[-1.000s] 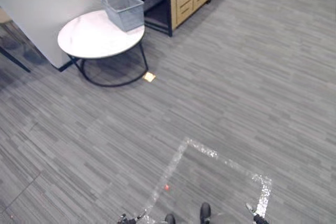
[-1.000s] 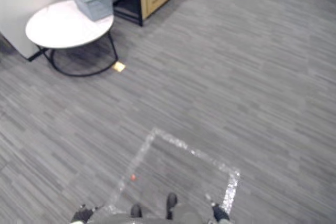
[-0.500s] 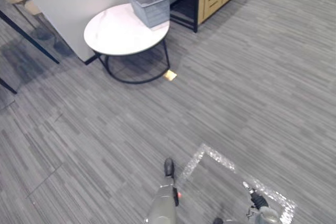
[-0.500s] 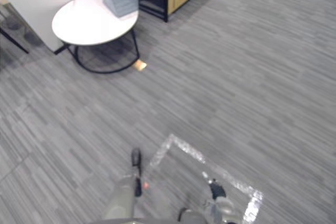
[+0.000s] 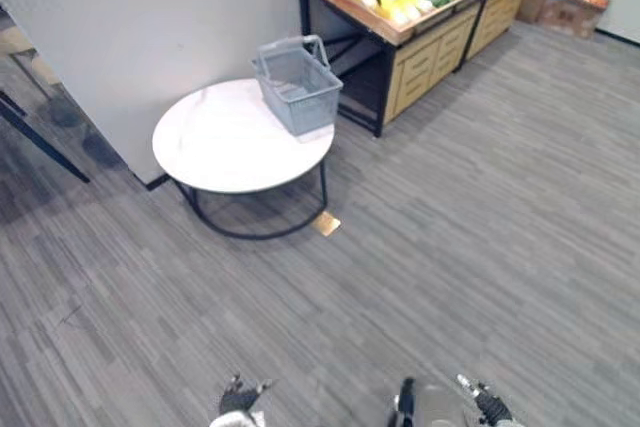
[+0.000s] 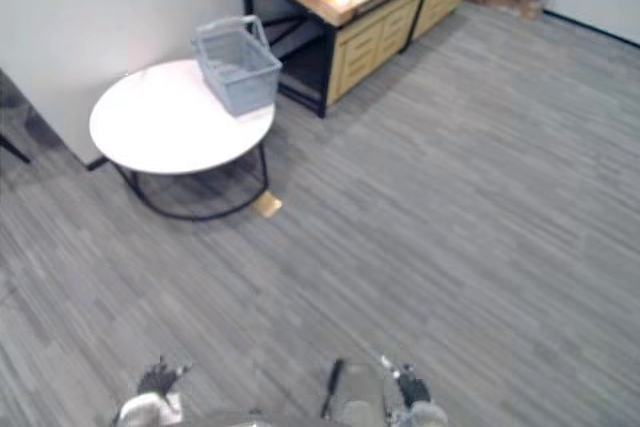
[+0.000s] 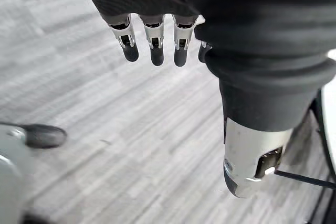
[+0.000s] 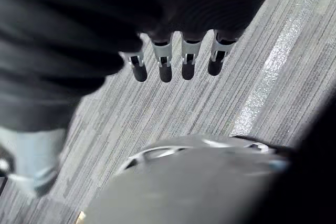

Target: Pick vegetable in the basket

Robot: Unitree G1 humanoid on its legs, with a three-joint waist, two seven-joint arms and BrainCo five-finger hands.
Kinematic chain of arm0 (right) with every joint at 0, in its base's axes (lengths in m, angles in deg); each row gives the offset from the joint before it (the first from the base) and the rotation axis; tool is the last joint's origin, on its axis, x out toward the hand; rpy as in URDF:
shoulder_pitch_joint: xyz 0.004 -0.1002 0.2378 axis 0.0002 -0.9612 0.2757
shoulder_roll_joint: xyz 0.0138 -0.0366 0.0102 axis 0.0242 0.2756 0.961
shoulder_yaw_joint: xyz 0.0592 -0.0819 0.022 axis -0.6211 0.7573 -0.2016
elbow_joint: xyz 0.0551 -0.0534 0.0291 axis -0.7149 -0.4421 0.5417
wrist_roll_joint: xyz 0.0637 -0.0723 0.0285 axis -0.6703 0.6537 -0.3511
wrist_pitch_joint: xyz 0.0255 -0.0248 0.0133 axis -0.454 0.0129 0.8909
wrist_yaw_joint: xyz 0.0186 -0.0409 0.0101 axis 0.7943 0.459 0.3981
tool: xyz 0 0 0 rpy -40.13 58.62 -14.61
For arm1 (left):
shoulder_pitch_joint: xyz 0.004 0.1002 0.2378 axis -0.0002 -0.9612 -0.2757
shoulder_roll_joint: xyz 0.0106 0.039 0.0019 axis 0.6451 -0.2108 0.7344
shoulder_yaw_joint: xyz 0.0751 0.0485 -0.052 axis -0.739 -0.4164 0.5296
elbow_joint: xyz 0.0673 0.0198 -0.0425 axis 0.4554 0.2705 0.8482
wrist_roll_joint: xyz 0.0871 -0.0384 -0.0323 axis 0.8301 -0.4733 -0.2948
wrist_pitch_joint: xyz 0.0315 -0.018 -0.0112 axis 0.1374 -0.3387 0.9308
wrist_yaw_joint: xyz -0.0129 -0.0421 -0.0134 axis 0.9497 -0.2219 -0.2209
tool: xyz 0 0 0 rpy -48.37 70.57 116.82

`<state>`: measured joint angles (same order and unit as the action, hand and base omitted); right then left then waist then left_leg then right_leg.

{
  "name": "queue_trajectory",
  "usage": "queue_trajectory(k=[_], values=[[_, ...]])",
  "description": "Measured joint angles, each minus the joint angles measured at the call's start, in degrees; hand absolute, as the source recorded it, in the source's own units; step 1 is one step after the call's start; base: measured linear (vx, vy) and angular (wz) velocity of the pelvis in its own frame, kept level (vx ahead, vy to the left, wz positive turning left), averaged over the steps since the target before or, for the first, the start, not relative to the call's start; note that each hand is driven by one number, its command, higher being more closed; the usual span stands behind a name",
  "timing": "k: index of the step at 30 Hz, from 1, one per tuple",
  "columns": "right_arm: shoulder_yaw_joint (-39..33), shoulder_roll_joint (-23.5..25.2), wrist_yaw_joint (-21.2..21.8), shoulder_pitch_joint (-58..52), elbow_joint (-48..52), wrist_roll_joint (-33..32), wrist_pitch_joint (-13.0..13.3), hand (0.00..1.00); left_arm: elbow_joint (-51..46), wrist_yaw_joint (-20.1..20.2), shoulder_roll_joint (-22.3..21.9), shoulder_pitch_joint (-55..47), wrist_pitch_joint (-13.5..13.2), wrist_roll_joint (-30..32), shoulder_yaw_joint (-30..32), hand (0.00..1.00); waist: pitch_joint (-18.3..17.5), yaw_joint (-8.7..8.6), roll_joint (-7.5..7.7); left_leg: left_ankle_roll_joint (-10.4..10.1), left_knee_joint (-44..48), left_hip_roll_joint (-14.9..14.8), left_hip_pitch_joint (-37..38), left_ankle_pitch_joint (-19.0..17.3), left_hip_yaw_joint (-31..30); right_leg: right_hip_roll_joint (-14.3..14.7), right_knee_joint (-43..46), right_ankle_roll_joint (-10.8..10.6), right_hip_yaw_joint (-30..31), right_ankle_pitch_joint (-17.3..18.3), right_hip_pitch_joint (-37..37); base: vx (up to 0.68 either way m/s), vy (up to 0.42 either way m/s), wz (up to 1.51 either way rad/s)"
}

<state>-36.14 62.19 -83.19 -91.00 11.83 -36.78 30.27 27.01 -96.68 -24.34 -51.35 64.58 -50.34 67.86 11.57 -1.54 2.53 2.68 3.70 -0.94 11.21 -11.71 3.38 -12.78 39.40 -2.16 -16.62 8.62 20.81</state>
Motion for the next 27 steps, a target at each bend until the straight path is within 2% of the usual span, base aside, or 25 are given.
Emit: queue_trajectory(k=[1, 2, 3, 4, 5, 6, 7, 8, 9, 10, 11, 12, 13, 14, 15, 16, 17, 18, 20, 22, 23, 24, 25, 26, 27], values=[[-0.49, 0.21, 0.03, -0.19, 0.05, -0.01, -0.18, 0.0, -0.24, 0.02, -0.37, 0.16, 0.0, -0.01, 0.23, 0.0, 0.02, 0.0, -0.05, -0.4, -0.11, -0.35, 0.82, -0.71, -0.36, 0.37, -5.69, -0.88, -0.07, -0.59, 0.15, 0.64, -0.257, 0.52], [-1.88, 0.95, -0.03, -1.06, 0.12, -0.03, -0.35, 0.0, -0.47, 0.01, -1.89, 0.3, -0.03, -0.03, 0.84, 0.0, 0.19, -0.12, -0.38, -1.65, -0.21, -1.42, 2.72, -2.71, -1.1, 1.17, -16.0, -1.26, 0.42, -2.35, 0.24, 0.69, -0.312, 0.38], [-2.9, 1.22, -0.05, -1.68, 0.12, 0.0, -0.73, 0.0, -0.35, -0.02, -2.74, 0.13, -0.02, 0.05, 1.11, 0.0, 0.28, -0.05, -0.49, -2.64, -0.3, -2.54, 4.96, -4.8, -1.43, 2.05, -24.58, -1.9, 2.33, -5.5, -0.01, 0.61, -0.288, 0.35], [-3.04, 1.27, 0.01, -1.98, 0.27, 0.02, -0.77, 0.0, -0.3, 0.0, -3.26, -0.23, 0.09, 0.08, 2.05, 0.0, 0.29, -0.08, -0.56, -3.23, -0.33, -3.24, 5.66, -5.96, -1.56, 2.22, -27.34, -2.03, 3.08, -7.85, 0.05, 0.51, -0.238, 0.2], [-3.71, 1.21, 0.11, -2.79, 0.81, 0.05, -0.86, 0.0, -0.03, 0.06, -4.05, -0.43, 0.14, 0.27, 3.5, 0.0, 0.36, -0.1, -1.1, -3.78, -0.61, -4.87, 7.33, -7.16, -1.91, 3.33, -26.92, -2.18, 2.93, -13.54, -0.39, 0.65, -0.296, 0.06], [-4.44, 1.23, 0.12, -2.21, 1.3, 0.07, -0.84, 0.0, 1.99, 0.39, -5.3, 0.06, 0.12, 1.31, 5.98, 0.0, 0.59, 0.26, -2.23, -4.21, 0.64, -6.63, 7.86, -6.06, -1.53, 5.08, -21.11, -0.09, 2.81, -11.64, 1.2, 0.66, -0.302, 0.0], [-4.49, 1.29, 0.09, -1.84, 1.34, 0.14, -0.8, 0.0, 2.13, 0.66, -5.48, 0.04, 0.15, 1.59, 6.91, 0.0, 0.64, 0.12, -2.27, -5.01, 1.42, -7.04, 7.86, -4.8, -1.18, 5.13, -18.47, 1.39, 2.67, -9.48, 1.94, 0.76, -0.379, -0.03], [-5.12, 1.26, 0.18, -1.77, 1.33, 0.15, -0.78, 0.0, 3.11, 0.76, -6.34, 0.02, 0.2, 1.74, 9.17, 0.0, 0.69, -0.17, -2.72, -6.43, 3.42, -8.04, 8.08, -2.36, -1.48, 5.31, -13.89, 2.3, 1.97, -5.53, 1.94, 0.48, -0.27, 0.02], [-5.61, 1.21, 0.2, -1.96, 1.31, 0.16, -0.79, 0.0, 3.48, 0.82, -6.48, -0.1, 0.24, 2.11, 10.22, 0.0, 0.42, -0.14, -3.11, -6.99, 5.11, -8.6, 8.01, -1.27, -1.97, 5.67, -12.43, 2.8, 1.53, -3.87, 1.5, 0.6, -0.331, 0.0], [-5.98, 0.87, 0.31, -2.34, 1.21, 0.27, -0.78, 0.0, 3.81, 1.12, -7.01, -0.77, 0.28, 2.29, 11.82, 0.0, -0.01, 0.11, -3.89, -8.25, 10.25, -9.9, 7.32, 1.27, -2.95, 6.99, -11.62, 3.48, 1.08, -0.88, -0.49, 0.61, -0.311, 0.02], [-6.07, 0.49, 0.47, -2.39, 1.28, 0.82, -0.84, 0.0, 4.08, 1.65, -7.42, -1.56, 0.29, 2.17, 13.7, 0.0, -0.54, -0.08, -4.72, -9.85, 19.84, -11.03, 3.3, 4.87, -5.0, 8.33, -12.56, 3.78, 0.23, 1.08, -3.25, 0.6, -0.29, 0.07], [-6.07, 0.4, 0.55, -2.38, 1.28, 1.59, -0.86, 0.0, 4.09, 1.93, -7.4, -1.52, 0.5, 2.16, 15.05, 0.0, -0.58, -0.18, -4.84, -11.23, 25.95, -11.25, 0.38, 8.14, -6.44, 8.73, -13.45, 4.01, -0.3, 1.95, -4.86, 0.57, -0.241, 0.23], [-5.56, 0.01, 0.72, -2.37, 1.2, 2.42, -0.94, 0.0, 4.05, 2.68, -7.22, -1.27, 0.82, 2.13, 16.4, 0.0, -0.24, -0.01, -4.76, -14.49, 39.43, -11.93, -6.09, 13.16, -8.44, 9.49, -16.04, 4.26, -1.18, 2.98, -8.66, 0.63, -0.213, 0.29], [-4.59, -0.51, 0.77, -2.3, 1.16, 2.46, -1.26, 0.0, 3.88, 3.38, -6.75, -1.07, 0.78, 1.83, 16.61, 0.0, 0.09, 0.25, -5.08, -14.49, 50.97, -13.16, -11.69, 12.92, -6.58, 10.6, -19.45, 4.73, -1.68, 3.26, -13.82, 0.52, -0.167, 0.25], [-4.03, -0.66, 0.74, -2.25, 1.16, 2.44, -1.47, 0.0, 3.74, 3.51, -6.27, -1.09, 0.75, 1.68, 16.65, 0.0, 0.4, 0.35, -5.04, -13.81, 54.79, -13.93, -13.44, 11.82, -4.63, 11.01, -21.22, 4.85, -1.74, 3.33, -16.94, 0.61, -0.17, 0.11], [-3.77, -0.68, 0.77, -1.76, 0.9, 2.43, -1.53, 0.0, 4.08, 3.5, -5.86, -1.21, 0.83, 1.71, 16.76, 0.0, 0.82, 0.57, -4.28, -12.26, 58.86, -14.51, -16.11, 8.73, -0.26, 11.16, -24.55, 4.67, -1.75, 3.18, -22.36, 0.47, -0.122, -0.02], [-3.76, -0.75, 0.73, -0.96, 0.72, 2.41, -1.52, 0.0, 4.1, 3.47, -5.32, -1.51, 0.89, 1.78, 17.71, 0.0, 0.82, 0.81, -4.14, -10.82, 59.3, -14.2, -19.27, 5.59, 3.38, 11.12, -27.96, 4.58, -1.48, 3.13, -26.72, 0.47, -0.122, -0.06], [-3.75, -0.81, 0.72, -0.3, 0.63, 2.41, -1.52, 0.0, 4.11, 3.46, -5.02, -1.65, 0.9, 1.89, 17.67, 0.0, 0.86, 1.05, -4.23, -10.35, 58.36, -13.84, -21.15, 3.95, 4.83, 11.12, -29.54, 4.47, -1.38, 3.07, -28.44, 0.39, -0.053, -0.17], [-3.67, -0.9, 0.65, 2.3, -0.48, 2.38, -1.49, 0.0, 4.21, 3.19, -4.9, -3.29, 1.69, 2.16, 16.36, 0.0, 0.95, 2.73, -4.11, -9.17, 45.23, -11.2, -27.25, -0.05, 9.76, 10.68, -34.11, 3.6, 0.28, 2.55, -32.75, 0.44, 0.024, -0.42], [-3.36, -0.83, 0.56, 2.81, -0.51, 2.38, -1.45, 0.0, 5.17, 2.8, -4.44, -4.48, 1.93, 2.19, 14.45, 0.0, 1.01, 3.49, -3.63, -7.81, 30.79, -8.69, -27.88, 1.12, 11.2, 9.96, -36.5, 2.5, 0.8, 2.75, -35.09, 0.45, 0.114, -0.33], [-2.41, -0.81, 0.49, 2.86, -0.23, 2.37, -1.18, 0.0, 5.58, 2.68, -4.27, -5.77, 1.91, 2.23, 13.03, 0.0, 0.97, 3.53, -3.74, -6.8, 15.43, -6.9, -26.95, 5.41, 11.95, 9.86, -38.41, 1.08, 0.88, 3.59, -37.31, 0.56, 0.2, -0.14], [-0.91, -0.86, 0.44, 2.61, -0.11, 2.35, -0.76, 0.0, 6.45, 2.64, -4.36, -6.91, 1.97, 2.19, 12.19, 0.0, 0.87, 3.66, -4.3, -5.99, 6.85, -6.36, -27.05, 11.2, 11.95, 10.16, -39.6, -0.26, 1.31, 4.69, -39.55, 0.48, 0.204, -0.22], [0.3, -0.57, 0.25, 2.27, -0.12, 2.22, -0.71, 0.0, 6.48, 2.63, -4.28, -7.82, 1.99, 2.22, 12.12, 0.0, 0.58, 4.36, -3.81, -4.17, 6.92, -5.97, -26.79, 15.8, 12.36, 9.7, -39.85, -0.44, 2.11, 5.41, -40.51, 0.4, 0.187, -0.16], [1.12, -0.42, 0.16, 2.31, -0.11, 2.23, -0.68, 0.0, 6.48, 2.63, -4.25, -8.57, 1.97, 2.25, 12.05, 0.0, -0.08, 4.69, -3.98, -2.77, 7.11, -5.35, -26.93, 16.83, 12.68, 9.35, -39.87, -0.18, 2.62, 5.56, -40.82, 0.4, 0.163, -0.03], [3.16, -0.14, 0.29, 2.28, -0.15, 2.21, -0.6, 0.0, 6.39, 2.67, -3.34, -8.27, 1.92, 2.35, 11.4, 0.0, -0.19, 4.78, -2.1, -0.97, 8.1, -3.94, -27.38, 15.17, 13.25, 8.02, -39.46, 0.19, 3.24, 4.95, -40.32, 0.47, 0.188, 0.17]])
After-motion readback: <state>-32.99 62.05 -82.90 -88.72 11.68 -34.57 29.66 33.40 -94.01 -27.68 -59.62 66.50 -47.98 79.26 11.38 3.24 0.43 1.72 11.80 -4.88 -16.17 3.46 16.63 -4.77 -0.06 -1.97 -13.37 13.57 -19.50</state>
